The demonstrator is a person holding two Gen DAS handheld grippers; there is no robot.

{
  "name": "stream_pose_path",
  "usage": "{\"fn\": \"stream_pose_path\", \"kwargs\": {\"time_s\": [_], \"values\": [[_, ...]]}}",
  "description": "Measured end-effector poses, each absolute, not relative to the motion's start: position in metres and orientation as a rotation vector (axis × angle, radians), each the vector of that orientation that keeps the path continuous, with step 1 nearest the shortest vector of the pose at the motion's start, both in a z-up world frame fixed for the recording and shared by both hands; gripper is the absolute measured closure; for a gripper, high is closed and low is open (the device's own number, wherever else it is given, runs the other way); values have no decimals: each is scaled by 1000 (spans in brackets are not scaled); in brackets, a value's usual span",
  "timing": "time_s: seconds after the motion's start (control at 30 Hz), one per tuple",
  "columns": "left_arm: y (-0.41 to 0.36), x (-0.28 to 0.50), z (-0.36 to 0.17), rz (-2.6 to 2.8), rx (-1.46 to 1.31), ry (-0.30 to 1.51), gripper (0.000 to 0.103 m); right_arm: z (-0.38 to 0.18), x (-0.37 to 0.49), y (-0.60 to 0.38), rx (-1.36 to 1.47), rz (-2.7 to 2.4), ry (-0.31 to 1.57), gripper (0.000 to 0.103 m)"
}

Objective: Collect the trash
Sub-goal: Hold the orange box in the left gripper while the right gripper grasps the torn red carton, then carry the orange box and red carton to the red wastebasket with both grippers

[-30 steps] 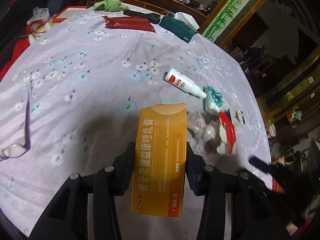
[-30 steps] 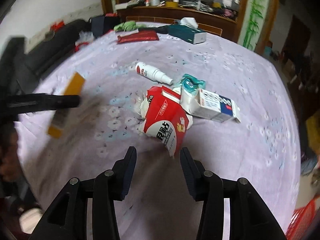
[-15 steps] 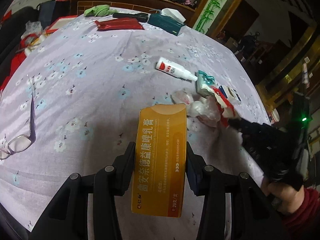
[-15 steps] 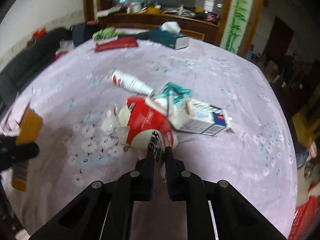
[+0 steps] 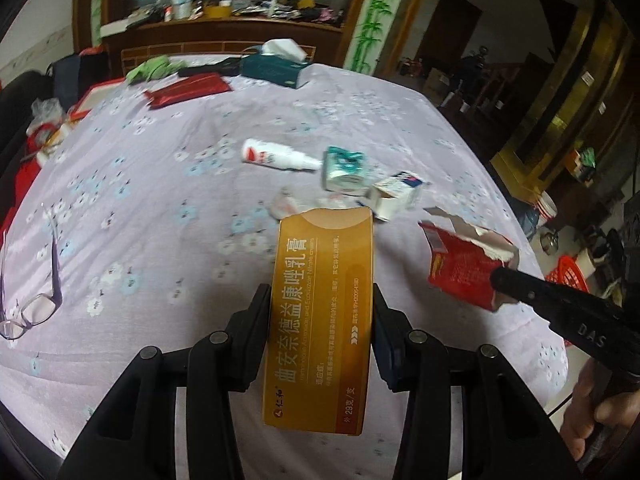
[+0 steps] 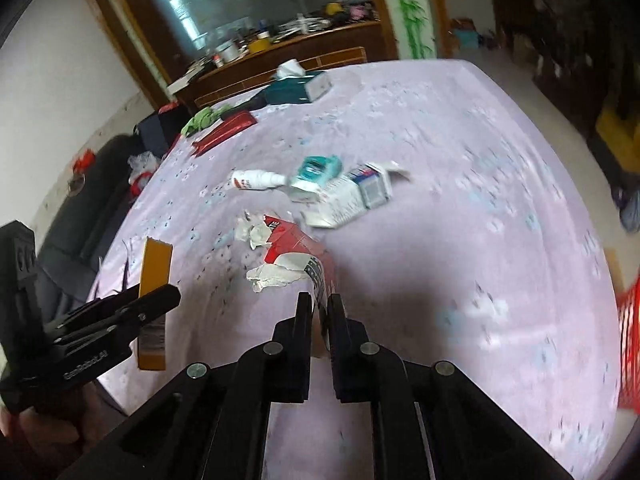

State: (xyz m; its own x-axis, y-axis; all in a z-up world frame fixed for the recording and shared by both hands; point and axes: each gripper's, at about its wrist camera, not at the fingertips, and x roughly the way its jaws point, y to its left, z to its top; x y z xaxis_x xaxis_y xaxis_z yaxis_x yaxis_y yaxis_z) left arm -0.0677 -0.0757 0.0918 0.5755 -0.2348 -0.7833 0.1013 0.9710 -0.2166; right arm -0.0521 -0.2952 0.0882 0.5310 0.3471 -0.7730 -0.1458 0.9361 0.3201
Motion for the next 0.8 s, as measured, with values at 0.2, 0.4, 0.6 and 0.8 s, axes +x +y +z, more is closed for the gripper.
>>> {"fn": "stream_pose_path", "kwargs": {"time_s": [0.2, 0.4, 0.6, 0.8], "values": [[-117, -79, 106, -236, -99, 911, 59, 94, -78, -333, 308, 261, 971, 95], [-156, -86, 119, -266, -52, 887, 59, 106, -95, -361, 334, 234, 941, 95], [-186, -89, 129, -287, -3, 860, 59, 121, -105, -388, 368, 204, 893, 95], [-210, -90, 134, -298, 47, 852, 59, 127, -118, -410, 405, 179, 849, 95]]}}
